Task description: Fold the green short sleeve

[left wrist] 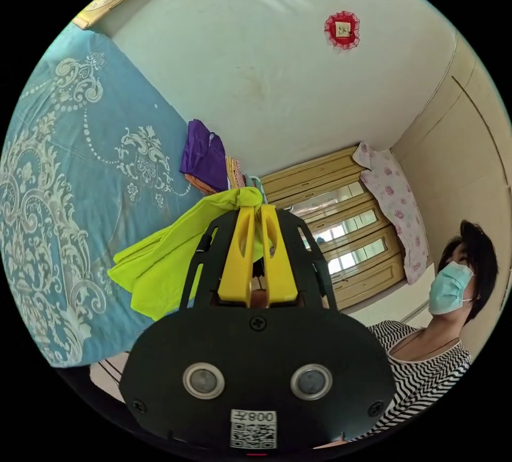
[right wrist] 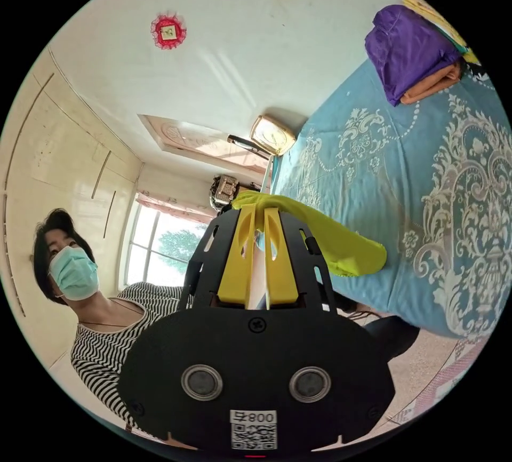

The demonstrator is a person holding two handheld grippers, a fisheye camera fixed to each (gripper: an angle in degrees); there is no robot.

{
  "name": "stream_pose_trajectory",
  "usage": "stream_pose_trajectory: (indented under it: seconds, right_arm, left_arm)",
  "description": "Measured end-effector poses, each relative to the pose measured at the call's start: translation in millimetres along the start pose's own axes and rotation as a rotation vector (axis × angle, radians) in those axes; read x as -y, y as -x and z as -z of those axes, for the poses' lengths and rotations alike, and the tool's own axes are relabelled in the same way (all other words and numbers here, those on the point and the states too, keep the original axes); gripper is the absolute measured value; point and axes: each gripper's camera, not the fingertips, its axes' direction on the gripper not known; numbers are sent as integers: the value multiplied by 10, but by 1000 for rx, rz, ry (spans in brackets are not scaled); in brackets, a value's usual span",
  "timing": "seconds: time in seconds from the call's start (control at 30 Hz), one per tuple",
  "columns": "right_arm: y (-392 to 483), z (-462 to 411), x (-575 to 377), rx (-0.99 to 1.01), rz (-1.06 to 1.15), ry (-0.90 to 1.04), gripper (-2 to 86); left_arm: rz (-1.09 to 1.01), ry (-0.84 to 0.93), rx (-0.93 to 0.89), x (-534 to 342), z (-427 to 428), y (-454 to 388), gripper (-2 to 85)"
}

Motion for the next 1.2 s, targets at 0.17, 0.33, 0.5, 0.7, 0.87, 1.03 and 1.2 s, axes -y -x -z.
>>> stream_pose_trajectory:
  seconds: [0.17, 0.33, 0.5, 0.7, 0.87, 1.03, 1.2]
  right_arm:
    - [129, 563, 1383, -53, 96, -67, 20]
    - [487, 1222, 2763, -175, 262, -144, 20]
    - [98, 1572, 3332, -346, 212, -123, 21]
    - [-1289, 1740, 3338, -521, -125, -11, 23]
    - [-1745, 1862, 3173, -469, -189, -34, 24]
    - [-1525, 1944, 3144, -530, -99, -82, 24]
    - [-1004, 1779, 2999, -701, 51, -149, 16]
  left_arm:
    - [-147, -55, -41, 1303, -1173, -287, 25]
    - [-331, -98, -74, 2225, -2201, -567, 25]
    - [-295, -49, -33, 2633, -3236, -130, 25]
    - [-58, 197, 137, 2501, -4500, 1020, 26]
    - [-21, 220, 92, 2381, -4955, 1324, 30]
    - [-88, 263, 116, 2442, -5222, 1267, 33]
    - [-147, 296, 156, 2387, -5337, 1174, 28]
